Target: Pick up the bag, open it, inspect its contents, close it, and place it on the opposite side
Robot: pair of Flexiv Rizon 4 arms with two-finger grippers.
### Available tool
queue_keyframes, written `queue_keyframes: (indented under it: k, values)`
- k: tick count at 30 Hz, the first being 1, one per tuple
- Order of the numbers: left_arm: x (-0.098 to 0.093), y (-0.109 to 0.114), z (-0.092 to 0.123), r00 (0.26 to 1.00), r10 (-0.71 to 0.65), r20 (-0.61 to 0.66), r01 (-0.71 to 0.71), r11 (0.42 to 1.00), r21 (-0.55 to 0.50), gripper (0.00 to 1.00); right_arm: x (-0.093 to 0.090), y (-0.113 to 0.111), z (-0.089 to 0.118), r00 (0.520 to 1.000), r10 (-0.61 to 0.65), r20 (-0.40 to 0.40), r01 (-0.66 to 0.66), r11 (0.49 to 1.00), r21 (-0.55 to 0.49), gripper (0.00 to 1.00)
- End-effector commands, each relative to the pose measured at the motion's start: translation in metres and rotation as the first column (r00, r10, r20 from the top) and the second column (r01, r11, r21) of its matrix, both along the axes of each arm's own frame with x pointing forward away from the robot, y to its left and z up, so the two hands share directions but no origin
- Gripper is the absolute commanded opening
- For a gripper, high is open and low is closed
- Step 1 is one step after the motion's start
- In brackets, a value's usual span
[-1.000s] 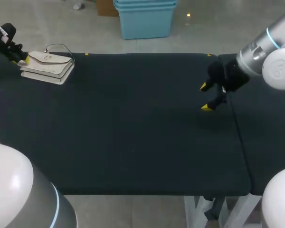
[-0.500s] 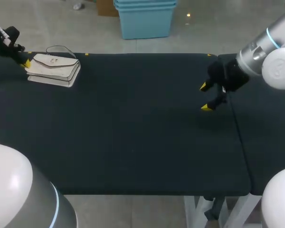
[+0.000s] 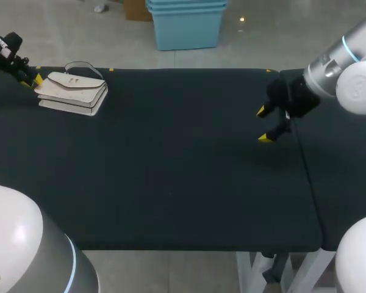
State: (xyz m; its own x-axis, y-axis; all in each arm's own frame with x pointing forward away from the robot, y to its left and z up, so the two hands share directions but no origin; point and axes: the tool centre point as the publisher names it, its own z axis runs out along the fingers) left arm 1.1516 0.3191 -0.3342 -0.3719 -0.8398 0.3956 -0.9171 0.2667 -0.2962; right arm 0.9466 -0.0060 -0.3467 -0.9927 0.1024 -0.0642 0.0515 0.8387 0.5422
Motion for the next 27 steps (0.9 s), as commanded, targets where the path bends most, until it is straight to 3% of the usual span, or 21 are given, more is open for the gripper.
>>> queue_keyframes:
  k: [1,4,13,19,25,27]
  values:
    - [0.019,0.008,0.001,0.965,-0.226,-0.133,0.119,0.829,-0.547,0.58,0.001,0.000,0.000,1.000,0.002,-0.002,-0.002,1.000,0.001,1.00]
    - [0.028,0.009,-0.005,0.962,-0.221,-0.160,0.095,0.821,-0.563,0.62,0.001,0.000,0.000,1.000,0.002,-0.002,-0.002,1.000,0.001,1.00]
    - [0.036,-0.003,-0.015,0.946,-0.245,-0.211,0.071,0.795,-0.603,0.56,0.001,0.000,0.000,1.000,0.002,-0.002,-0.002,1.000,0.001,1.00]
    - [0.028,-0.008,-0.021,0.938,-0.259,-0.231,0.063,0.783,-0.619,0.40,0.001,0.000,0.000,1.000,0.002,-0.002,-0.002,1.000,0.001,1.00]
    - [0.020,-0.014,-0.030,0.930,-0.270,-0.249,0.059,0.778,-0.626,0.37,0.001,0.000,0.000,1.000,0.002,-0.002,-0.002,1.000,0.001,1.00]
    - [0.017,-0.017,-0.030,0.929,-0.273,-0.252,0.058,0.776,-0.628,0.23,0.001,0.000,0.000,1.000,0.002,-0.002,-0.002,1.000,0.001,1.00]
